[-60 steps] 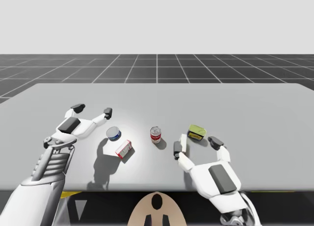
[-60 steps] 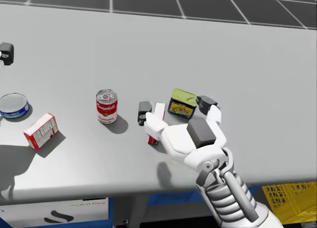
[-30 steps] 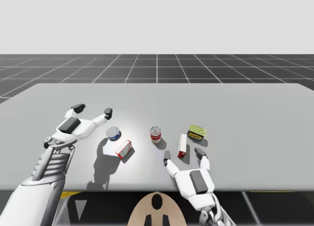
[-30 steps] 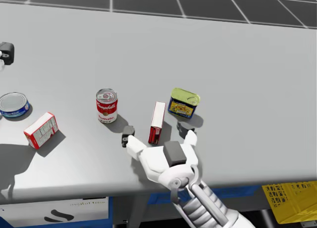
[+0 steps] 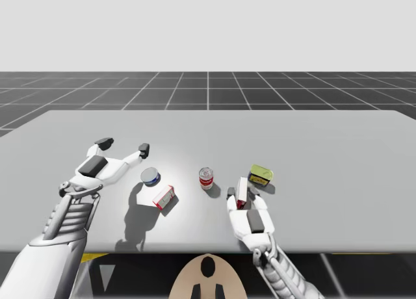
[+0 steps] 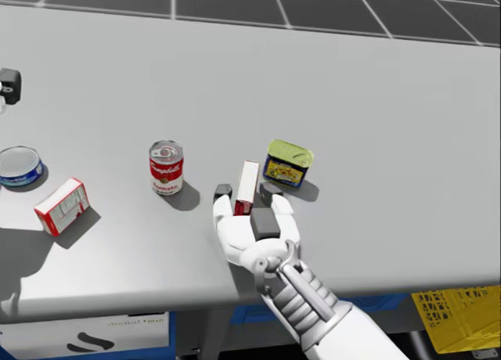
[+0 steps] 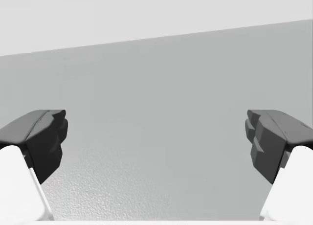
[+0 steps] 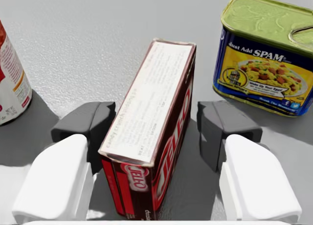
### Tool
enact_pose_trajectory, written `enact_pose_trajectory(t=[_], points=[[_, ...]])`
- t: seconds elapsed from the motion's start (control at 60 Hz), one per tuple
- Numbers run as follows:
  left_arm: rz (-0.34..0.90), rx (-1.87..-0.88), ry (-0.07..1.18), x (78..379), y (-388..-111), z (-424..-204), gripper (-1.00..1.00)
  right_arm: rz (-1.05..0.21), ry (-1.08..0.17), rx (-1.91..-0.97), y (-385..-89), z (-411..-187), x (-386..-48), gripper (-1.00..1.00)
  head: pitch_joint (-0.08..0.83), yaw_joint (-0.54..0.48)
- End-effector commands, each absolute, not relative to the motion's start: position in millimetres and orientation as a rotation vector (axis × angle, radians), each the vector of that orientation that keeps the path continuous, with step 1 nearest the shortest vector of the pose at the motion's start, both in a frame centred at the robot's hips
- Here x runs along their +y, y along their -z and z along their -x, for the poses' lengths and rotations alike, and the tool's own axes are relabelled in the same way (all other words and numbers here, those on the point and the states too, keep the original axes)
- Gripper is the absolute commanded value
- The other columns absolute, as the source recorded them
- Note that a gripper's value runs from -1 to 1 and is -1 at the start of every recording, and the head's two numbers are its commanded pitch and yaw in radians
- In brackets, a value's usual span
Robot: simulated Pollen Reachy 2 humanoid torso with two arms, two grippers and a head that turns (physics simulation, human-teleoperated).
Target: Pick up the pudding box and lift it.
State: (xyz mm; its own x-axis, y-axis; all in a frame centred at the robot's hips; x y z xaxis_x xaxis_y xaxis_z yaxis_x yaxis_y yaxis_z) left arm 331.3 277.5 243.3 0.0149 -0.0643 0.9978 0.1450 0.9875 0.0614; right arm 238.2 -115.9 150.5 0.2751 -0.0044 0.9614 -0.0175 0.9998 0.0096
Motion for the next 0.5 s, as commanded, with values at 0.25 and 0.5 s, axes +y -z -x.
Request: enact_pose_trajectory(t=[0.25, 0.5], points=[[0.063, -1.542, 0.167, 276.4, -242.4, -331.8, -1.00, -0.114, 0.061, -1.263, -151.0, -235.2, -91.3, 1.00, 0.574, -0.21], [0.062, -1.541, 0.168, 275.3, -241.9, -331.0, -1.00, -0.111, 0.052, -1.268, -150.8, -233.7, -90.8, 1.00, 0.372, -0.20]])
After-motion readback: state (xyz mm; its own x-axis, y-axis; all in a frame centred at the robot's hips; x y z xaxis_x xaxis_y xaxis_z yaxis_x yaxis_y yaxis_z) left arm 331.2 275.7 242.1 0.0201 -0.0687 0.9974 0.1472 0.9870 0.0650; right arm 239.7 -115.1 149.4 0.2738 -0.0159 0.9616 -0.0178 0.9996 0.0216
